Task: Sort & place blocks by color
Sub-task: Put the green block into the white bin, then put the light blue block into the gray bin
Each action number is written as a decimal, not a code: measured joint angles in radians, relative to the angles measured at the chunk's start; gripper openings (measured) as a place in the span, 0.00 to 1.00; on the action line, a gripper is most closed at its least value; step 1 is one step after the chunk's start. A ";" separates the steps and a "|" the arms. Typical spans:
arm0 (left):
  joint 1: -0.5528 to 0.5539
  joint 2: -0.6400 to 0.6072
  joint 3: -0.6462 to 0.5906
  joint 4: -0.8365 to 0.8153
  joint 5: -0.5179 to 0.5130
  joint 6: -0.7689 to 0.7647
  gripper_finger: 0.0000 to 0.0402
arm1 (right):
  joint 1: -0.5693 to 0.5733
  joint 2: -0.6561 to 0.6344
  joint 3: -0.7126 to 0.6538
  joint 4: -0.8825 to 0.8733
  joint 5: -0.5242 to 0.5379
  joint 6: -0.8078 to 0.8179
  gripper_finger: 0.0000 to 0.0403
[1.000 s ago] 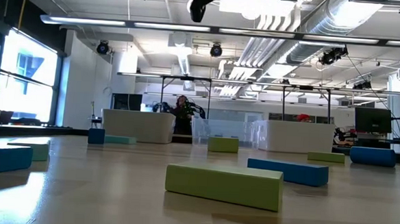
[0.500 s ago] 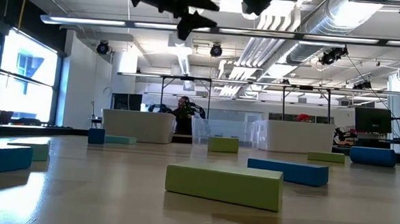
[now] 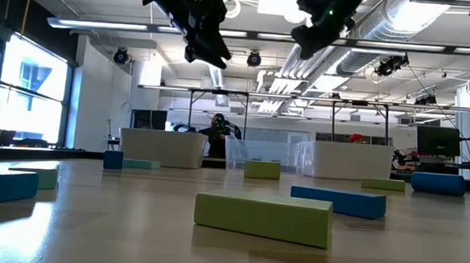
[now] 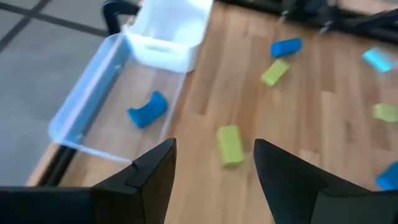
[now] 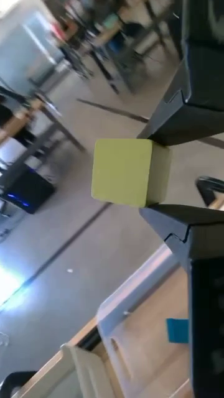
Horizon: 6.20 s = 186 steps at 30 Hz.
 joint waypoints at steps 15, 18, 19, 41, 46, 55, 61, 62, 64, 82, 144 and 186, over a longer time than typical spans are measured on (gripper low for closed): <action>-0.006 0.000 0.000 -0.103 -0.049 0.082 0.50 | -0.312 0.079 0.000 -0.240 -0.346 0.284 0.31; -0.007 0.000 0.000 -0.110 -0.048 0.083 0.50 | -0.348 0.125 0.000 -0.262 -0.394 0.294 0.31; -0.006 0.000 0.000 -0.115 -0.048 0.083 0.50 | -0.357 0.140 0.000 -0.263 -0.415 0.300 0.31; -0.005 0.000 -0.006 -0.274 -0.252 0.142 0.50 | -0.470 0.312 0.000 -0.424 -0.631 0.361 0.31; -0.005 0.000 -0.061 -0.268 -0.279 0.136 0.50 | -0.493 0.347 0.000 -0.428 -0.674 0.338 0.31; -0.005 0.000 -0.190 -0.230 -0.306 0.171 0.50 | -0.512 0.376 0.000 -0.426 -0.695 0.291 0.31; -0.005 0.000 -0.251 -0.159 -0.303 0.225 0.50 | -0.512 0.376 0.000 -0.422 -0.693 0.281 0.31; -0.005 0.000 -0.260 -0.159 -0.303 0.237 0.50 | -0.511 0.376 0.000 -0.422 -0.693 0.281 0.31; -0.006 0.000 -0.280 -0.152 -0.298 0.260 0.50 | -0.511 0.376 0.000 -0.422 -0.693 0.275 0.31; -0.006 0.000 -0.328 -0.149 -0.292 0.506 0.50 | -0.507 0.353 0.000 -0.421 -0.693 0.262 0.56; -0.006 0.221 -0.291 -0.245 -0.298 0.537 0.41 | -0.493 0.183 0.000 -0.418 -0.692 0.235 0.56; -0.084 0.042 -0.291 -0.176 -0.318 0.475 0.23 | -0.202 -0.033 0.000 -0.565 -0.701 0.339 0.56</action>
